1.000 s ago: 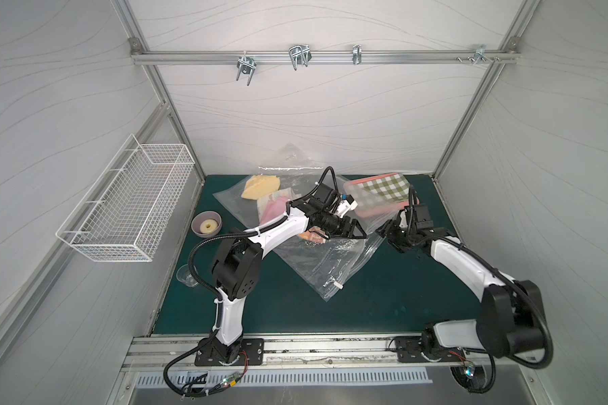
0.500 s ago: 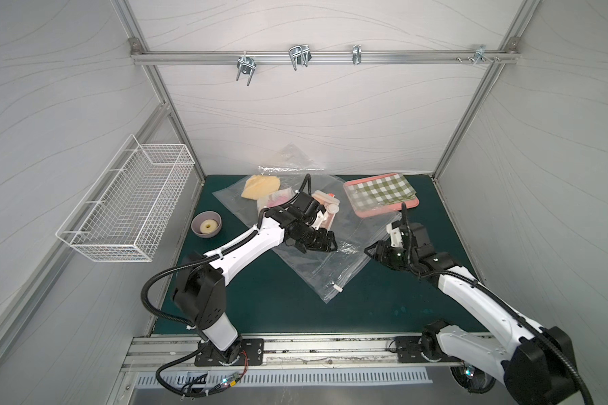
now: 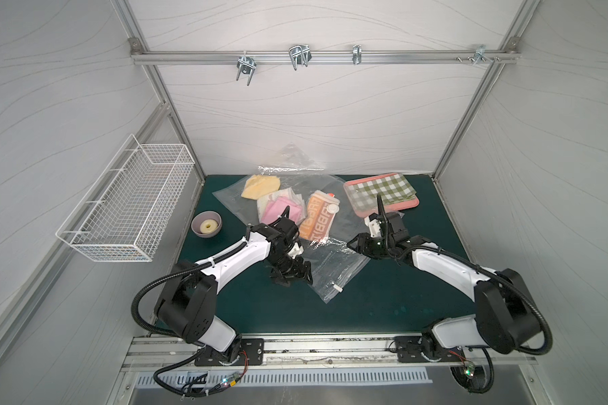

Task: Place the folded towel into the vacuum bag
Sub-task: Close the vacuum bag at the center of the board.

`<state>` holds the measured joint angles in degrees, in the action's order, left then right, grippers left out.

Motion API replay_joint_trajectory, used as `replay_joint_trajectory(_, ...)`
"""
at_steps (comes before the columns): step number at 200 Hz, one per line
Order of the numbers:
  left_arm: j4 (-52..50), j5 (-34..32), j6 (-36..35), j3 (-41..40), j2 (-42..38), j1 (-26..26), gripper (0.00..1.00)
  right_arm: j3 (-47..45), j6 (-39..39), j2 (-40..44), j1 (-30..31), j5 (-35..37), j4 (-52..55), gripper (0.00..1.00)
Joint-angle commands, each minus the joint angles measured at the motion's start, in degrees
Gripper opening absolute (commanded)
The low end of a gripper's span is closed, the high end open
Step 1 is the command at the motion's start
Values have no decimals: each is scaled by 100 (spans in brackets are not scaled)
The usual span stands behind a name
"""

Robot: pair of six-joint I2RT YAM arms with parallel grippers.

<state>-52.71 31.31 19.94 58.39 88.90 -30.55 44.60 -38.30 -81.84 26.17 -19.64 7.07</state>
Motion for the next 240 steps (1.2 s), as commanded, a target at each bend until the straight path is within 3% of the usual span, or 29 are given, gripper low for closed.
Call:
replay_joint_trajectory(1, 596, 482, -109, 23, 283, -17, 90, -170, -316, -210, -260, -132, -440, 54)
replay_joint_trajectory(63, 1108, 677, -245, 519, 1526, -122, 85, -520, -370, -593, -385, -189, -716, 54)
replay_joint_trajectory(92, 1749, 865, 62, 481, 1726, -162, 74, -651, -324, -496, -374, -250, -694, 54)
replay_joint_trajectory(130, 2021, 1049, 124, 637, 1990, -253, 43, -972, -60, -103, -285, -731, -637, 54)
replay_joint_trajectory(163, 2449, 957, 409, 693, 2020, -251, 0, -1287, 65, -15, -43, -1419, -733, 54)
replay_joint_trajectory(187, 2911, 876, 749, 700, 1938, -256, 0, -1529, -75, -113, 29, -1595, -952, 54)
replay_joint_trajectory(240, 3097, 544, 789, 587, 1532, -253, 0, -1597, -201, -516, 19, -2231, -1674, 50)
